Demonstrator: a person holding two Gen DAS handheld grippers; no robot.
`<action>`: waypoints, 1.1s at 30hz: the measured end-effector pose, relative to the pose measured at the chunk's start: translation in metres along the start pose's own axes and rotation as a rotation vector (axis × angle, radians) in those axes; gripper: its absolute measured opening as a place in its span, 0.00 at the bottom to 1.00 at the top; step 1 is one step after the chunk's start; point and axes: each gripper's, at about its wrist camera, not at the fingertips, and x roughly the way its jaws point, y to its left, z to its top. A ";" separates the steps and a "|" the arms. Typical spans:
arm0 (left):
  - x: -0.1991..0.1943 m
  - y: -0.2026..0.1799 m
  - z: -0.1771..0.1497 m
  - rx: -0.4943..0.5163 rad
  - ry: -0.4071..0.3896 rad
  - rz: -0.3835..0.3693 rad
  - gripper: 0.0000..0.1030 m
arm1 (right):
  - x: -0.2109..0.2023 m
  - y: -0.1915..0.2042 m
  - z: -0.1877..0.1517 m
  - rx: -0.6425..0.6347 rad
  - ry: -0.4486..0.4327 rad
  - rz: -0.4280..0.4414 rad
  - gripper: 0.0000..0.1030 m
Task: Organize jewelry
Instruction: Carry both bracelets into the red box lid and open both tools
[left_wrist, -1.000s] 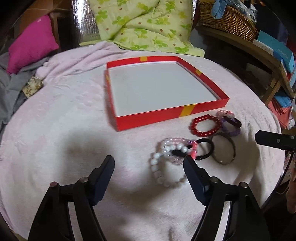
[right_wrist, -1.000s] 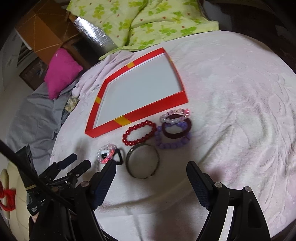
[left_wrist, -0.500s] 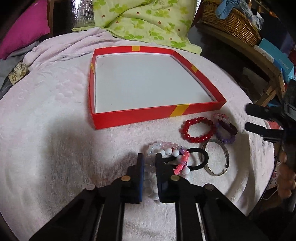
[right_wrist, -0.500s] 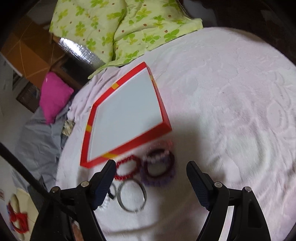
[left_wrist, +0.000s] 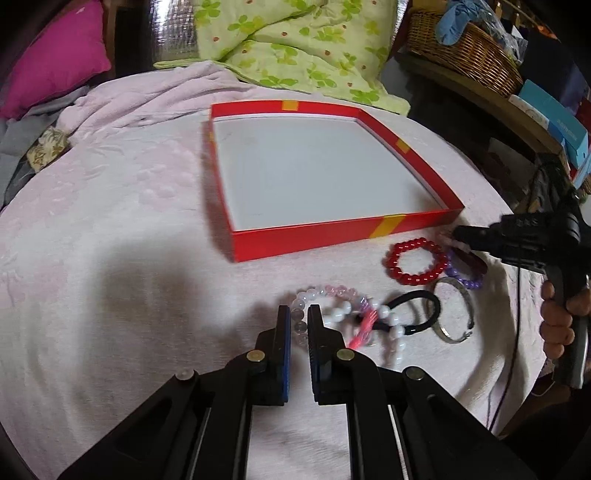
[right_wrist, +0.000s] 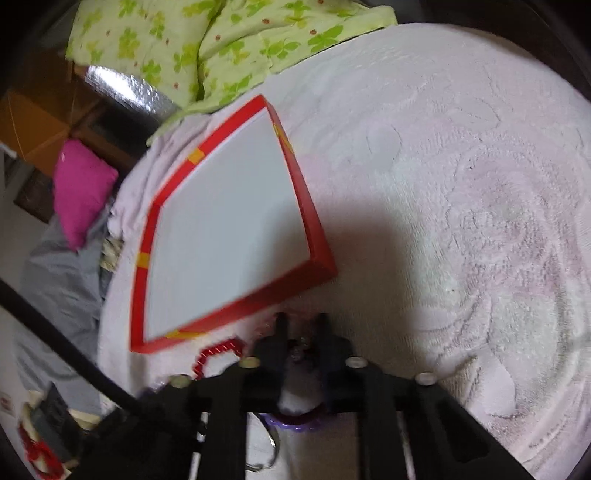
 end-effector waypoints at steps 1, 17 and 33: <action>-0.001 0.004 0.000 -0.007 -0.002 0.002 0.09 | -0.004 0.002 -0.002 -0.008 -0.012 0.005 0.11; -0.032 0.022 0.009 -0.068 -0.104 -0.027 0.08 | -0.053 0.027 -0.009 -0.076 -0.184 0.191 0.09; -0.020 0.038 0.006 -0.141 -0.027 -0.020 0.14 | -0.017 -0.002 0.003 0.005 -0.038 0.027 0.54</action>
